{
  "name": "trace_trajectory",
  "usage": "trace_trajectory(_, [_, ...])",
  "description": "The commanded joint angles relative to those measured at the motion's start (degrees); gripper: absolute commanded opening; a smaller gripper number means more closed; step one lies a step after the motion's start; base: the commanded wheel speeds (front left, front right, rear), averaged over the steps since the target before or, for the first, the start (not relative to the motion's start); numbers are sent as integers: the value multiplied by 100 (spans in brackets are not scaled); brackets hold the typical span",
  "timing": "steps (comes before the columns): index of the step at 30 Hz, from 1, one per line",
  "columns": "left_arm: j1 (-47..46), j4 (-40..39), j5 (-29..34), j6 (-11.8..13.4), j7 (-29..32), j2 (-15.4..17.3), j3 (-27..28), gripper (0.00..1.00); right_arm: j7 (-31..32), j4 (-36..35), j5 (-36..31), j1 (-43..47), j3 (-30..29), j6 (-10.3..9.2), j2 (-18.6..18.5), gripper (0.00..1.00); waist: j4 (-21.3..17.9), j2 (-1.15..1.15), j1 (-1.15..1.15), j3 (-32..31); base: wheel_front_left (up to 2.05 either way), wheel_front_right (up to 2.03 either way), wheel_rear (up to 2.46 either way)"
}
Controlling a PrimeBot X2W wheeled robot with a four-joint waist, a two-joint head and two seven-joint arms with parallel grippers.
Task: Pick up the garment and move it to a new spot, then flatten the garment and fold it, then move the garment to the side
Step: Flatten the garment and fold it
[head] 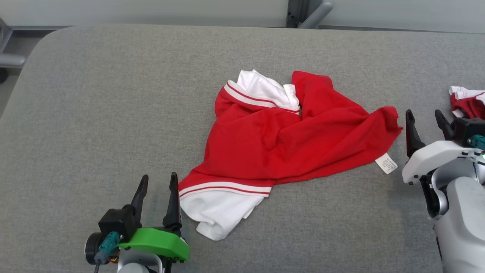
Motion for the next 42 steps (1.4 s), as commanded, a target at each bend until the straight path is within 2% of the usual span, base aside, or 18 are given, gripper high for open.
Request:
trace_trajectory(1, [54,21,-49,6,-18,10,-3,100,-78,-150,56,153,-30,-3,10,100,-115,19,0,-45,0,0,0])
trace_trajectory(5, [59,188,-182,-48,-18,10,-50,100,-156,-713,155,534,-100,-3,136,100,-264,19,0,-83,0,0,0])
trace_trajectory(11, [-536,891,36,-315,264,183,-376,100,79,-1848,254,1149,53,-3,389,100,-635,19,0,-76,0,0,0])
trace_trajectory(17, [-1189,1451,138,-483,638,278,-614,100,235,-2402,339,1363,178,-3,477,100,-839,19,0,3,0,0,0])
trace_trajectory(24, [-1732,2149,46,-522,768,267,-603,100,250,-2772,466,1479,283,-3,557,100,-1047,19,0,128,0,0,0])
trace_trajectory(25, [-1799,2237,22,-541,768,256,-613,44,218,-2824,487,1493,266,-3,572,100,-1074,19,0,146,0,0,0])
trace_trajectory(26, [-1868,2308,0,-569,740,246,-631,0,201,-2874,488,1511,248,-3,584,100,-1097,19,0,163,0,0,0])
trace_trajectory(30, [-2095,2449,-14,-581,458,240,-597,0,91,-3033,522,1639,99,-3,640,100,-1146,19,0,224,0,0,0])
trace_trajectory(36, [-2556,2381,109,-351,73,355,-420,0,-12,-3184,619,1759,7,-3,717,100,-1232,19,0,416,0,0,0])
trace_trajectory(42, [-3171,2278,427,-215,-14,545,-399,0,-73,-3251,705,1637,107,-3,752,100,-1398,19,0,723,0,0,0])
